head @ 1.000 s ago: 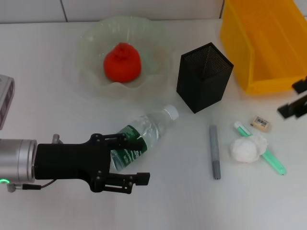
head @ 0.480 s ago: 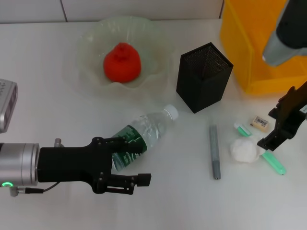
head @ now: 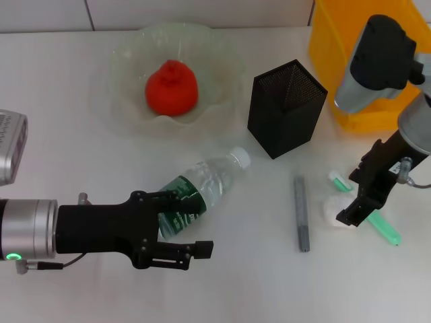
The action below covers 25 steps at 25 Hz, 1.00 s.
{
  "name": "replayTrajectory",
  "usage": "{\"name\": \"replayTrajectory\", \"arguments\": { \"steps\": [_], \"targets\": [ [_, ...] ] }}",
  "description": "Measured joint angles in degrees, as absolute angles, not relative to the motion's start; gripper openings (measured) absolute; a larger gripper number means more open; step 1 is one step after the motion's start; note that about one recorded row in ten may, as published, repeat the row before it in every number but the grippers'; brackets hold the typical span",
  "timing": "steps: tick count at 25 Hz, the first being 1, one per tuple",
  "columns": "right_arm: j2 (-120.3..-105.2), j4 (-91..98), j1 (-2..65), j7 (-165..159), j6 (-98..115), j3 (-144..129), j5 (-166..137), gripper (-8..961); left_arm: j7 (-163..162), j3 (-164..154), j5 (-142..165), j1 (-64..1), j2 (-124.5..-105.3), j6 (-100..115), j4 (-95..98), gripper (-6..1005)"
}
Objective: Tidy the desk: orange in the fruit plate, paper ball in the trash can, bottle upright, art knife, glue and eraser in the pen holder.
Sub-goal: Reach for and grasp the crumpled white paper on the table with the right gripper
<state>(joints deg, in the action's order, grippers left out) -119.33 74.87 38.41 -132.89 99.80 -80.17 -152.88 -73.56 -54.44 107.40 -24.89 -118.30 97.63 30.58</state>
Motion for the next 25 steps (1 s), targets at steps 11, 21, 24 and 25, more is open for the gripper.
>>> {"name": "replayTrajectory", "arguments": {
  "steps": [11, 21, 24, 25],
  "targets": [
    [-119.48, 68.58, 39.40, -132.64, 93.38, -82.96, -151.89, 831, -73.56, -54.40, 107.40, -25.31, -118.30, 96.28, 30.58, 845],
    [-119.53, 66.42, 40.70, -131.55, 93.14, -83.39, -151.28, 830, -73.47, -54.41, 107.40, -25.41, -118.24, 95.28, 30.58, 845],
    [-119.53, 66.42, 40.60, -131.50, 93.25, -83.40, -151.27, 743, -73.32, -54.40, 107.40, -25.40, -118.22, 95.07, 30.58, 845],
    [-119.52, 66.39, 40.56, -131.49, 93.32, -83.40, -151.25, 714, -73.30, -54.41, 107.40, -25.40, -118.22, 95.00, 30.58, 845]
  ]
}}
